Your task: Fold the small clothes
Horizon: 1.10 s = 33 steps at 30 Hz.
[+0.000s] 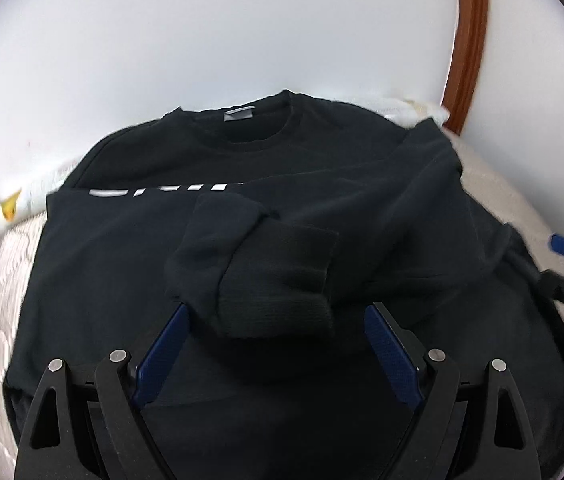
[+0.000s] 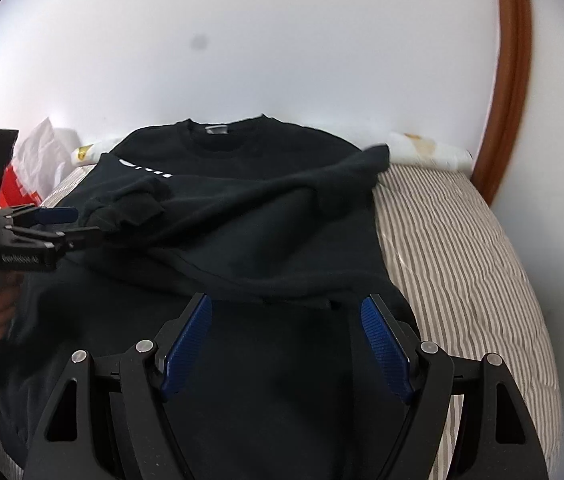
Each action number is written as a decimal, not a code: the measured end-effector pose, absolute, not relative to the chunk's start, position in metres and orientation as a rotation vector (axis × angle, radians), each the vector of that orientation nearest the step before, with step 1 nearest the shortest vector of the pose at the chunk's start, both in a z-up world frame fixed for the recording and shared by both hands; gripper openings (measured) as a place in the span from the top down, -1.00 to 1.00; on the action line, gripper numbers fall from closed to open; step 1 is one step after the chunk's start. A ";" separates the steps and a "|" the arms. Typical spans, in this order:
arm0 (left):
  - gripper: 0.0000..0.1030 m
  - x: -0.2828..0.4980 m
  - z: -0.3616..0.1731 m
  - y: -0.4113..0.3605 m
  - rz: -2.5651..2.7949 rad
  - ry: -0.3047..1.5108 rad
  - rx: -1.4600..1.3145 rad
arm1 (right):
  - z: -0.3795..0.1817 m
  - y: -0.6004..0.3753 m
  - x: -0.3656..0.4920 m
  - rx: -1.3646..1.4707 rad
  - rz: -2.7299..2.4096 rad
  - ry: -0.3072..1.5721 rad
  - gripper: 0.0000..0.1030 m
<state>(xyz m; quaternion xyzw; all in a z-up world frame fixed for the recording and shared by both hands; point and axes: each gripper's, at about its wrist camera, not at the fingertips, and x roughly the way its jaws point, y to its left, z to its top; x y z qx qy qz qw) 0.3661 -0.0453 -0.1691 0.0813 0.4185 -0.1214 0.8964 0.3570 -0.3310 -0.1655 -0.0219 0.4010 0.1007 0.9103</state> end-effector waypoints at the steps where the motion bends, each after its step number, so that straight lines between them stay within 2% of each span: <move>1: -0.70 0.369 -0.171 -0.051 -0.234 0.870 0.195 | -0.166 -0.333 0.357 -0.040 0.205 0.828 -0.49; 6: -0.70 0.382 -0.190 -0.065 -0.149 0.888 0.309 | -0.163 -0.343 0.351 -0.002 0.180 0.821 -0.49; 7: -0.62 0.383 -0.193 -0.063 -0.137 0.887 0.317 | -0.163 -0.345 0.349 0.008 0.177 0.820 -0.49; 8: -0.43 0.383 -0.193 -0.060 -0.127 0.885 0.317 | -0.163 -0.346 0.348 0.015 0.176 0.821 -0.49; 9: -0.34 0.383 -0.191 -0.055 -0.118 0.878 0.303 | -0.163 -0.347 0.347 0.020 0.173 0.822 -0.49; 10: -0.09 0.383 -0.188 -0.049 -0.121 0.877 0.284 | -0.163 -0.348 0.346 0.022 0.171 0.824 -0.49; 11: 0.29 0.383 -0.184 -0.041 -0.124 0.876 0.258 | -0.164 -0.349 0.346 0.022 0.168 0.826 -0.49; 14: 0.50 0.384 -0.170 -0.009 -0.162 0.873 0.125 | -0.165 -0.350 0.347 0.024 0.161 0.834 -0.49; 19: 0.50 0.379 -0.155 0.047 -0.166 0.846 -0.092 | -0.163 -0.341 0.351 0.002 0.172 0.836 -0.49; 22: 0.39 0.373 -0.154 0.075 -0.192 0.853 -0.202 | -0.160 -0.333 0.352 -0.016 0.184 0.829 -0.49; 24: 0.39 0.367 -0.154 0.094 -0.164 0.846 -0.261 | -0.159 -0.327 0.353 -0.028 0.189 0.828 -0.48; 33: 0.44 0.356 -0.157 0.130 -0.070 0.830 -0.284 | -0.161 -0.308 0.357 -0.054 0.209 0.839 -0.49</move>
